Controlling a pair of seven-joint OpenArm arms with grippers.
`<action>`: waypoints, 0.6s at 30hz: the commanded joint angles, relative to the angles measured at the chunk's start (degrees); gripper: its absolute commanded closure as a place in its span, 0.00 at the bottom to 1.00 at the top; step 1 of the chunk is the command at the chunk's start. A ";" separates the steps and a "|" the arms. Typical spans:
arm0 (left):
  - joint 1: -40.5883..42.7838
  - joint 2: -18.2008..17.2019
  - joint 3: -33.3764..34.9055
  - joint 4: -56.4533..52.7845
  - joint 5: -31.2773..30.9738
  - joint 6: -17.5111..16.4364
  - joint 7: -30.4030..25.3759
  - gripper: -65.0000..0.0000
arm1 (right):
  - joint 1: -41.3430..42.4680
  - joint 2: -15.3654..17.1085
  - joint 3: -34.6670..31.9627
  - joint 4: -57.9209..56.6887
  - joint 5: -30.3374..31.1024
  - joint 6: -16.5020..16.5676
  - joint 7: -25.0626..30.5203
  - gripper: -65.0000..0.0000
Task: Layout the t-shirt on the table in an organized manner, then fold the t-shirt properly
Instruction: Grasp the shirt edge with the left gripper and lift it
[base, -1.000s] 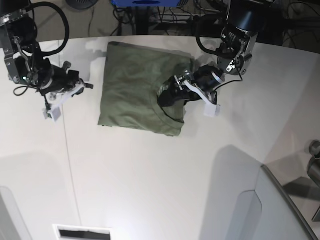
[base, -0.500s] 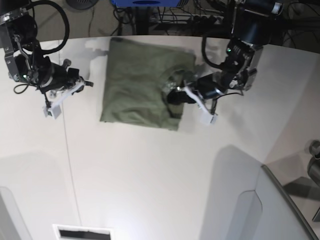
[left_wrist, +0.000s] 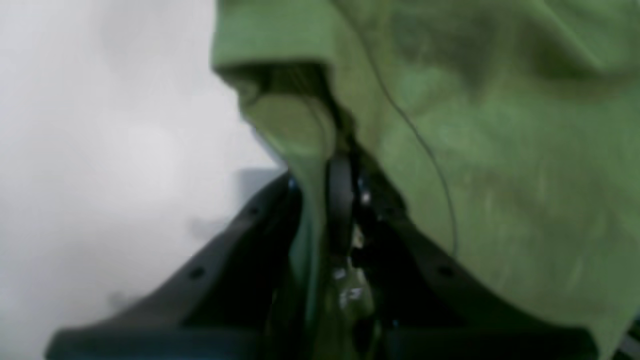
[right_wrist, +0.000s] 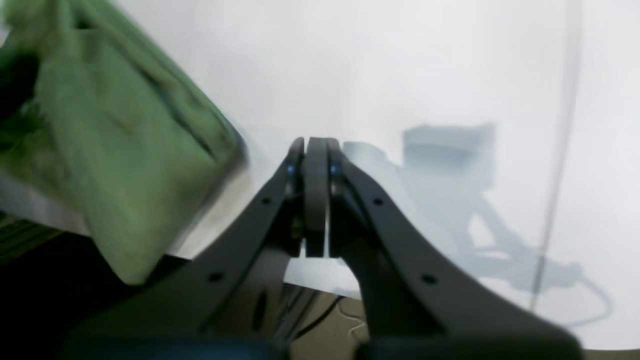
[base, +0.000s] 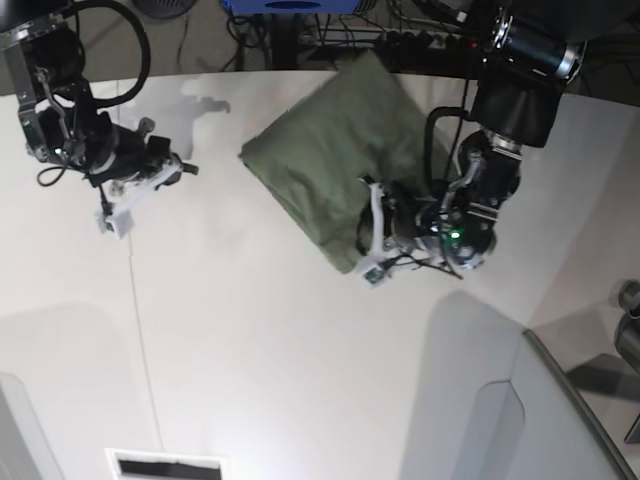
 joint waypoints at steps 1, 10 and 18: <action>-1.27 0.58 1.66 0.17 1.93 0.10 0.74 1.00 | 0.47 0.48 0.45 1.10 0.45 0.15 0.62 1.00; -10.42 3.22 12.65 -2.20 6.15 -0.16 0.57 1.00 | 0.47 -2.16 2.39 1.10 0.19 -0.11 0.62 1.00; -12.88 7.35 19.60 -10.20 6.50 -0.16 -8.05 1.00 | -0.94 -5.59 11.71 0.84 0.02 -0.11 0.27 1.00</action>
